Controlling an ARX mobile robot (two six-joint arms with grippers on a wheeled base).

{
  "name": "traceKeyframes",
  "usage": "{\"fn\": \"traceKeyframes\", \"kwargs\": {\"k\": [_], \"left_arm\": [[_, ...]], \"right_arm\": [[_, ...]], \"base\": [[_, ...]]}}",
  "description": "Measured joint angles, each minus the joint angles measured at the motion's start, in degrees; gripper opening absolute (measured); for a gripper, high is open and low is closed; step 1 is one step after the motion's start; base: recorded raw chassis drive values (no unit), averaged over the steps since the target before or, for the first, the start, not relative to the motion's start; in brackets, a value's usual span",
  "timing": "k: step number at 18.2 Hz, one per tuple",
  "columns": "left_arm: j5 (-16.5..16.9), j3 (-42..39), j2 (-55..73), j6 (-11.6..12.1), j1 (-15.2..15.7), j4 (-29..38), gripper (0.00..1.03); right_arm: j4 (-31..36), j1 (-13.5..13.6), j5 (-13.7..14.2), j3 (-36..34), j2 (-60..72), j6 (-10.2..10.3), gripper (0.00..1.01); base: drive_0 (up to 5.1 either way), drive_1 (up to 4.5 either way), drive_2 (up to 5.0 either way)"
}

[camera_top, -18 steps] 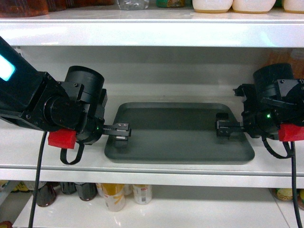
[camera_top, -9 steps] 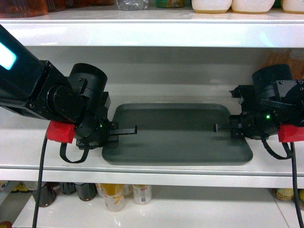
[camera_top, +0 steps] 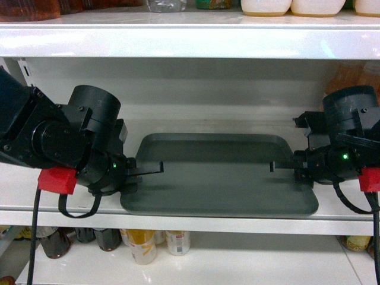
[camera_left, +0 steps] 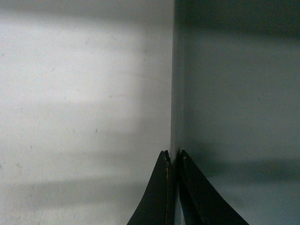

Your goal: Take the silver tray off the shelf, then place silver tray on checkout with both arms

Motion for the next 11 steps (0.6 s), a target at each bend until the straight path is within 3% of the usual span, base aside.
{"fn": "traceKeyframes", "kwargs": {"k": [6,11], "left_arm": [[-2.78,-13.00,-9.64,0.11,-2.25,5.88,0.03],[-6.19,-20.15,-22.36,4.07,-4.35,10.03,0.03]], "right_arm": [[7.17,0.68,0.20,-15.91,-11.91,2.27,0.03],[11.10,0.61,-0.68,-27.39,-27.15,4.83,0.03]], "base": [[0.0,0.00,0.0],[0.0,0.00,0.0]]}}
